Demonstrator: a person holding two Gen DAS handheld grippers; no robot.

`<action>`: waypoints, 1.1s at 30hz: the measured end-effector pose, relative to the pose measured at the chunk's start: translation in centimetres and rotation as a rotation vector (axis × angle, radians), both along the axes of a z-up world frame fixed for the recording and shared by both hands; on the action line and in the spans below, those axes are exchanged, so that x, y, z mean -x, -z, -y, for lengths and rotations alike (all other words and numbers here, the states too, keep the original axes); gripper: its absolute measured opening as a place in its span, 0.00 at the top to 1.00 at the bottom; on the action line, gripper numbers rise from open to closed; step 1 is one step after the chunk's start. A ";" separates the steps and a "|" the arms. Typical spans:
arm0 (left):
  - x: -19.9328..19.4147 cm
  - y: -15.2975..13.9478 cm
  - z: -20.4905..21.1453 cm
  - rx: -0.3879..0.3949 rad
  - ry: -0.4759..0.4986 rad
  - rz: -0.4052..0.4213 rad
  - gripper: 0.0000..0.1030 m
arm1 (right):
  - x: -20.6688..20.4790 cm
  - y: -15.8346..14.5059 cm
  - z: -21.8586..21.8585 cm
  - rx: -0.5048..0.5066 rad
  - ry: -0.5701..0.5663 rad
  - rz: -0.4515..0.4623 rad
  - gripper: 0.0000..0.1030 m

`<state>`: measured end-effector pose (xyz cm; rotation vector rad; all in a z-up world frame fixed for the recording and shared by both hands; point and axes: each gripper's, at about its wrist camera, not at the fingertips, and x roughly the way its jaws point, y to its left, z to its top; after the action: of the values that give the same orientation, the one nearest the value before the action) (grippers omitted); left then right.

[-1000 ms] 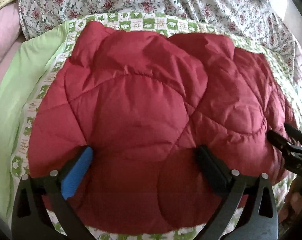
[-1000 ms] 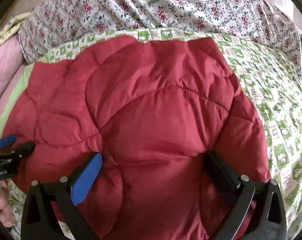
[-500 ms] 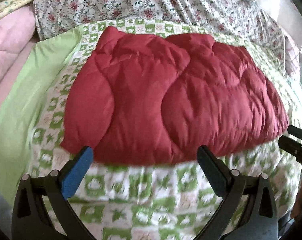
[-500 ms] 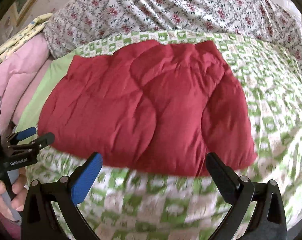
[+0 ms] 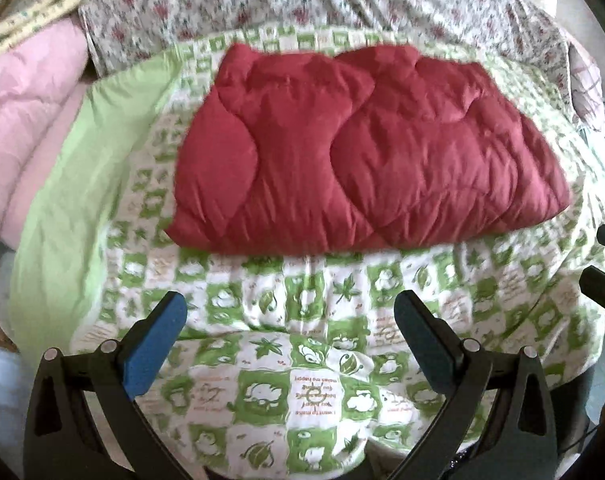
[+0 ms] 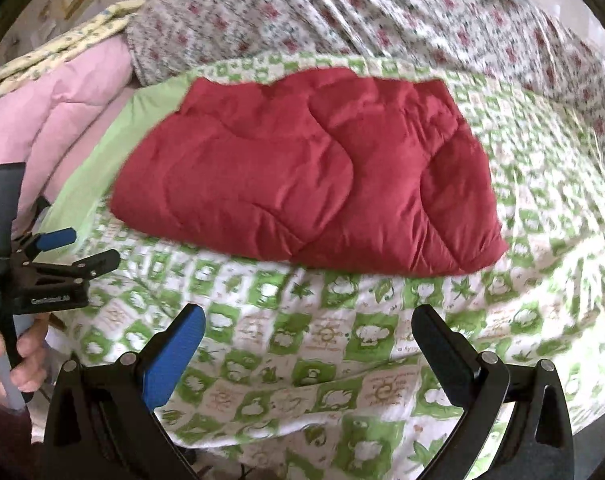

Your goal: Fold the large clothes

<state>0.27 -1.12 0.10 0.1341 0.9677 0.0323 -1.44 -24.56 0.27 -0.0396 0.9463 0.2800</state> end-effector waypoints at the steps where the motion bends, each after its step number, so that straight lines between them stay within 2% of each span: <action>1: 0.3 -0.9 0.1 0.000 0.000 0.018 0.00 | 0.1 -0.8 -0.1 0.005 -0.007 0.012 0.00; 5: 0.9 -3.4 0.6 -0.017 0.005 0.066 0.00 | 0.2 -3.5 -0.4 0.023 -0.015 0.045 0.00; 7: 0.6 -3.7 0.7 -0.027 0.008 0.081 0.00 | -0.1 -3.7 -0.5 0.022 -0.022 0.055 0.00; 19: -3.1 -0.2 1.6 -0.057 0.002 0.034 0.00 | -5.0 2.5 -0.7 0.031 0.018 -0.059 0.00; 25: -4.3 0.4 1.4 -0.053 -0.014 0.020 0.00 | -6.3 2.9 -1.3 0.040 0.006 -0.065 0.00; 33: -5.7 -0.3 1.2 -0.049 -0.018 0.031 0.00 | -8.0 1.8 -1.6 0.046 0.000 -0.042 0.00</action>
<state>5.95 -2.30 0.37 0.1694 0.9376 0.0742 6.51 -22.97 -1.49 -0.0761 0.9943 0.2600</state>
